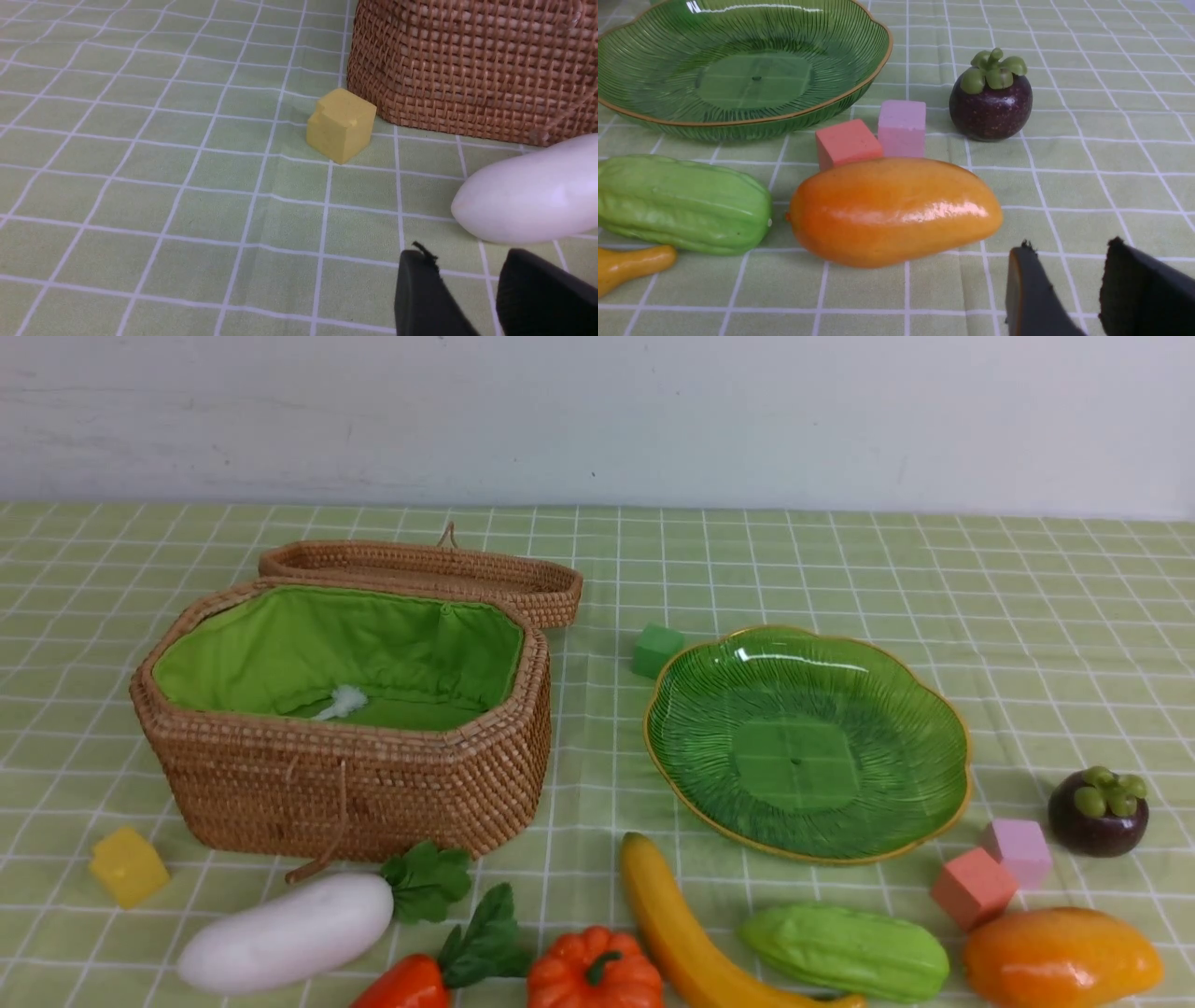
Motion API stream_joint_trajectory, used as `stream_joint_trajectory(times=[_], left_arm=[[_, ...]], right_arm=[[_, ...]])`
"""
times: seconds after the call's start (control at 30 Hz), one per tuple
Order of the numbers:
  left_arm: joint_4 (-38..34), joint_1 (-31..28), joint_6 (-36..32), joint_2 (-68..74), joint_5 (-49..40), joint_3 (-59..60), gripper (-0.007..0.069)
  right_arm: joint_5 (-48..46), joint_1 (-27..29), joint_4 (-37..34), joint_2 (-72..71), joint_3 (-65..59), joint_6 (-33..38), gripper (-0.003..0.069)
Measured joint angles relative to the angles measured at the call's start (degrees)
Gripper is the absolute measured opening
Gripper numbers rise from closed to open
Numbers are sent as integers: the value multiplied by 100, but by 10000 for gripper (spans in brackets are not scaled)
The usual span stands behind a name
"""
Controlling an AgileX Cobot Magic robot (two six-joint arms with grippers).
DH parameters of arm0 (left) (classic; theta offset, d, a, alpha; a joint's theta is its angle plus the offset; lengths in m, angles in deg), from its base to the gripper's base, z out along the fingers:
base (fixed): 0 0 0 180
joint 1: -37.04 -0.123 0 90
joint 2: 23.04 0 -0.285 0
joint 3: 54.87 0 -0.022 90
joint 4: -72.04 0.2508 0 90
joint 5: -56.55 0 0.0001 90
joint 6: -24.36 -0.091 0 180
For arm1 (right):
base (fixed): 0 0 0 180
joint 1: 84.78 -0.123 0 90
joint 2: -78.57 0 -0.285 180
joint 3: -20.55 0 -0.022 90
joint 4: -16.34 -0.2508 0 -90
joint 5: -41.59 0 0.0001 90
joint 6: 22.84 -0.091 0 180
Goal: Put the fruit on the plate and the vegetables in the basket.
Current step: Use the right arm to grab a mango and put it into the right plate
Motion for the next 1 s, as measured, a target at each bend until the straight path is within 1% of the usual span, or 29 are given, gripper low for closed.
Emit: stream_joint_trajectory(times=[0.63, 0.8, 0.9, 1.0], left_arm=[[0, 0, 0, 0, 0, 0, 239], [0, 0, 0, 0, 0, 0, 239], [0, 0, 0, 0, 0, 0, 239], [0, 0, 0, 0, 0, 0, 239]], right_arm=[[5, 0, 32, -5, 0, 0, 241], [251, 0, 10, -5, -28, 0, 241], [967, 0, -477, -5, -57, 0, 241], [1657, 0, -1122, -5, -57, 0, 241]])
